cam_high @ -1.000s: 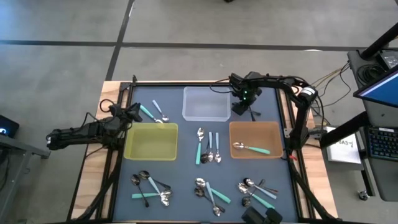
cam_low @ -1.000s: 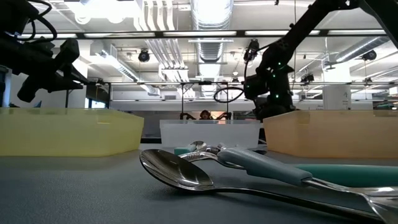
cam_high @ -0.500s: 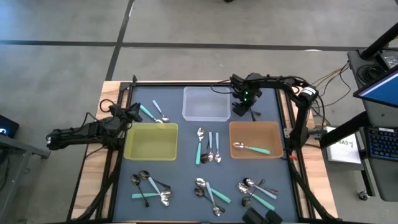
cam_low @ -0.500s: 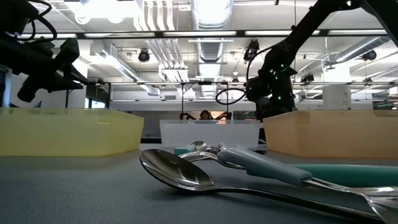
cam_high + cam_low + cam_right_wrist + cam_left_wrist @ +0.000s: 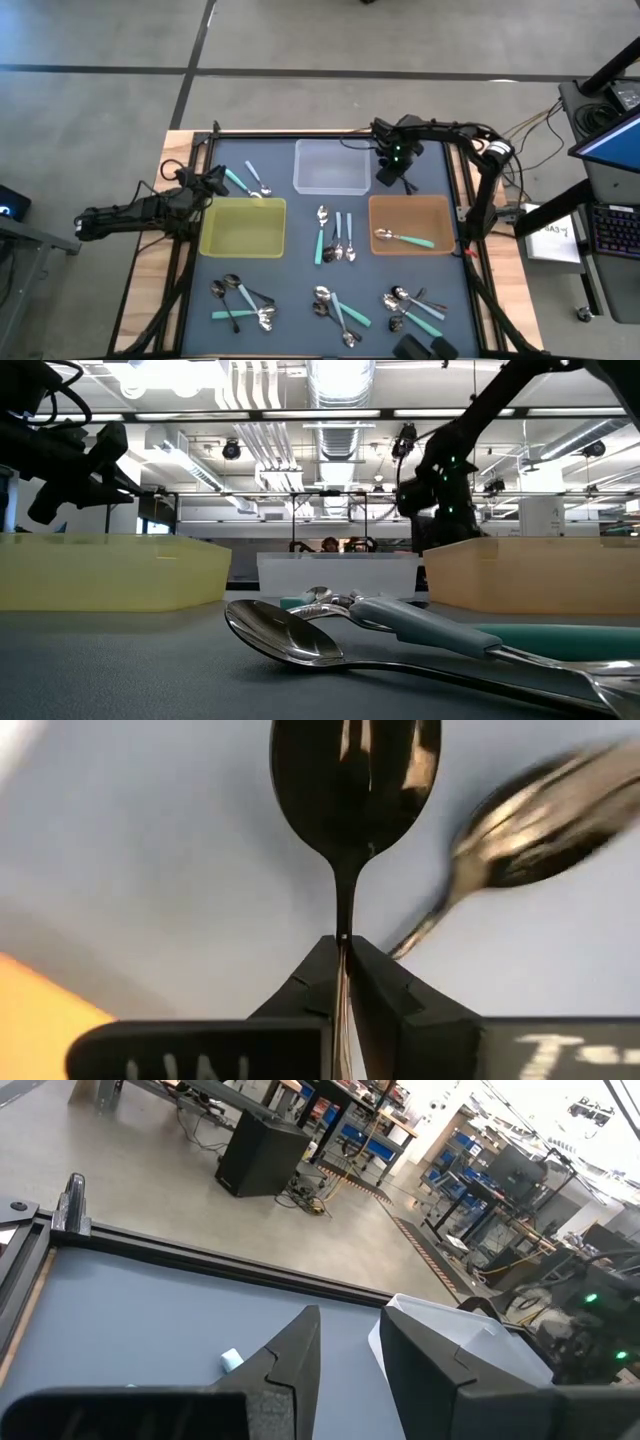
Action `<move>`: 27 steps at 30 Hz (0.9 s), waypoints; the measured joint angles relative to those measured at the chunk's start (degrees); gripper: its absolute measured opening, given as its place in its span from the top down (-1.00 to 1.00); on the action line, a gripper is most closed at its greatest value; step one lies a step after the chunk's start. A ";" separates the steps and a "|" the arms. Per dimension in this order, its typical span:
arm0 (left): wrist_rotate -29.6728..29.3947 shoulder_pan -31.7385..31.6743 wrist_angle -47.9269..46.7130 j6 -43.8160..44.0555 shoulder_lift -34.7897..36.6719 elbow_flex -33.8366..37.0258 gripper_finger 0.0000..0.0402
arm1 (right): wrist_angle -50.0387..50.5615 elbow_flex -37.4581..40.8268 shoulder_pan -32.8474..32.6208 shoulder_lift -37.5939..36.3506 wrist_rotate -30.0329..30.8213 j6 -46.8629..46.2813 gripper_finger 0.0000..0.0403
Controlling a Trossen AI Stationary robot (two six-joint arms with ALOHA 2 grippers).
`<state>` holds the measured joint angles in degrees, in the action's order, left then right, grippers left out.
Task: Sort silverware by color (type)
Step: Put the black spoon into the transparent bin
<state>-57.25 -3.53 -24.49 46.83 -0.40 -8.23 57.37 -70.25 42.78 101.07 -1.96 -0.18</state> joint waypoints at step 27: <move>0.00 0.00 0.00 0.00 0.00 0.00 0.56 | -34.71 -5.13 -15.94 -10.02 -4.01 -8.57 0.93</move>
<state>-57.25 -3.53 -24.49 46.83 -0.40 -8.23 22.66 -75.37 26.84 91.05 -5.96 -8.75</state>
